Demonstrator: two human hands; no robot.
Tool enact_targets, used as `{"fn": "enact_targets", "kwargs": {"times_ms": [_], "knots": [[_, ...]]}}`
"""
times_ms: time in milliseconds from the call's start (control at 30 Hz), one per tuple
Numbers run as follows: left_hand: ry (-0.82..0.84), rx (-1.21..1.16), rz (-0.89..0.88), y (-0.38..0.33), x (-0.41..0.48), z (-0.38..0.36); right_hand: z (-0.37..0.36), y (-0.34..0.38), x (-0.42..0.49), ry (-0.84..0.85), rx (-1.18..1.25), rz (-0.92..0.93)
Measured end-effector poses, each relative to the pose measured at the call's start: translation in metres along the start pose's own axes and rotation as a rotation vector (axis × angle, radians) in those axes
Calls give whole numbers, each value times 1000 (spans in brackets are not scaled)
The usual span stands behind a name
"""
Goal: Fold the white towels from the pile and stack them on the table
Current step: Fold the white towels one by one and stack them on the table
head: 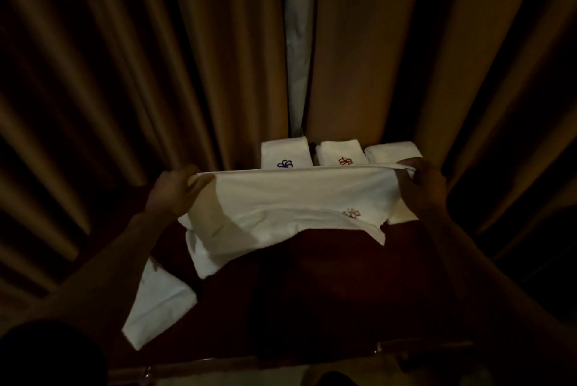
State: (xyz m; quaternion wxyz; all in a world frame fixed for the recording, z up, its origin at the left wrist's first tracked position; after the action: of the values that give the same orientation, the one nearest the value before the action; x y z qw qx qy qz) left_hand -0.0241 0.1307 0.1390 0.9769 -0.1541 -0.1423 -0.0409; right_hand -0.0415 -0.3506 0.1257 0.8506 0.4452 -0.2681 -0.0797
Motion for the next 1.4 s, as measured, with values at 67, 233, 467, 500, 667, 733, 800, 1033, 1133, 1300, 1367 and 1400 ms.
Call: {"fn": "enact_targets", "kwargs": {"times_ms": [67,233,467,500,667,733,800,1033,1133,1300,1367,1400], "knots": [[9,27,-34,-7,2,14,7,7,9,-27,43,-1],[59,84,-76,-16,-2,28,21,10,17,-54,21,32],[9,108,-88,-14,4,37,33,14,21,-58,51,11],[8,107,-88,-15,5,38,33,16,22,-60,63,-18],[216,153,-68,-8,-2,21,37,4,22,-94,-1,-43],[276,192,-49,6,-11,6,41,-6,18,-106,-15,-84],[276,191,2,16,-20,-8,44,-11,13,-105,-29,-115],[122,100,109,8,-35,-32,44,-26,7,-77,-3,-230],[75,102,206,1,-27,-32,46,-27,8,-82,3,-225],[78,174,142,-1,-13,-19,52,-19,19,-100,47,-178],[65,214,99,-3,-4,-6,58,-11,28,-115,52,-159],[42,234,87,-4,1,1,61,-7,32,-127,61,-155]]}}
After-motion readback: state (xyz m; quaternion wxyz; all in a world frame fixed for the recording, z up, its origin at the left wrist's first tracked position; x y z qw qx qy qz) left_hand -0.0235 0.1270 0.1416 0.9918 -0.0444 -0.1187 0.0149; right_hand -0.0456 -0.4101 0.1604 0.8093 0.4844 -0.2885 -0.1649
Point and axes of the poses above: each hand's wrist, its own x-axis towards the middle knuckle, its own z-axis out of the back of the hand, y = z × x, the point moved 1 cm from there along x, towards the middle knuckle, and after that the axes turned 7 degrees about x, right-handed, at the moved point
